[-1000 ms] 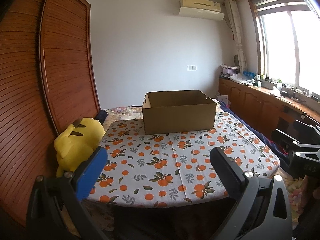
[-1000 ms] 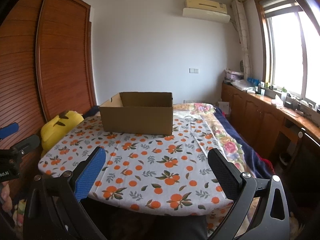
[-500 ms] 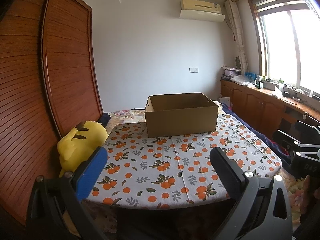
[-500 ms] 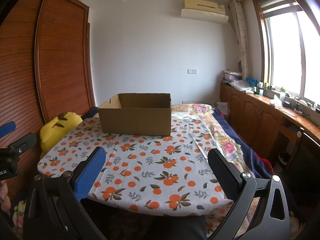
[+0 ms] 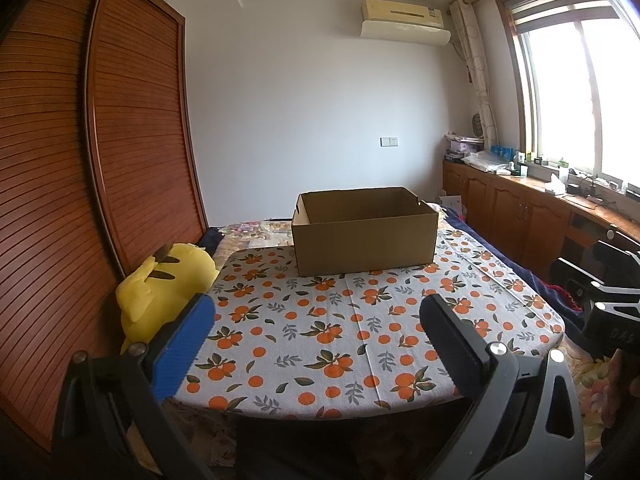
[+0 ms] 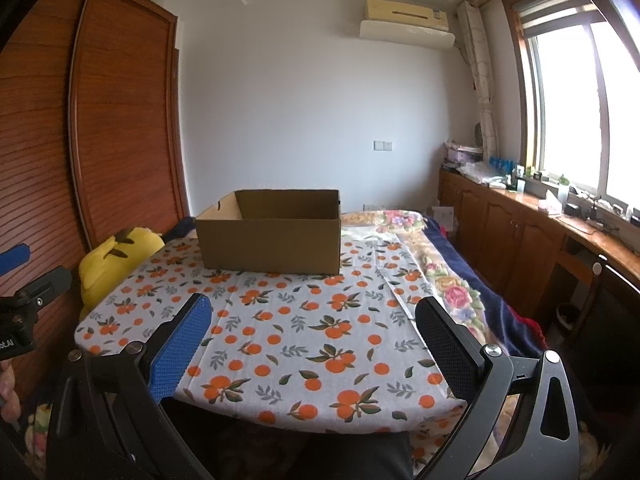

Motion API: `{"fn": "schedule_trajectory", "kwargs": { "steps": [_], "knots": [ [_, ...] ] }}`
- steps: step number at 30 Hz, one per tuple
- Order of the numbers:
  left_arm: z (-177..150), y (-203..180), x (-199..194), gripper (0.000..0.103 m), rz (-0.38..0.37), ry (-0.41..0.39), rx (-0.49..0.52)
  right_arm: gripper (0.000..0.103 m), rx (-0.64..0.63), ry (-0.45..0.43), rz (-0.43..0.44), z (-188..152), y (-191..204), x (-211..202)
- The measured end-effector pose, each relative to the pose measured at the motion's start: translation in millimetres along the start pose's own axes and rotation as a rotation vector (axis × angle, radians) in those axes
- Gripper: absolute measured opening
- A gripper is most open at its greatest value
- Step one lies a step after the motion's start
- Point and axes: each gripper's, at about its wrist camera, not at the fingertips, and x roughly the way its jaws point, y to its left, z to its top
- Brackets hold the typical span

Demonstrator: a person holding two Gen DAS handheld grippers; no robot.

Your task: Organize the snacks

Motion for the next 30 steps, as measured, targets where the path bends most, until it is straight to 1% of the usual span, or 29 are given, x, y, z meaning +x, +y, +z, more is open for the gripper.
{"fn": "schedule_trajectory", "kwargs": {
  "steps": [30],
  "knots": [
    [-2.1, 1.1, -1.2, 0.103, 0.001, -0.006, 0.002, 0.103, 0.005, -0.005, -0.003, 2.3, 2.4, 1.5]
  ]
}}
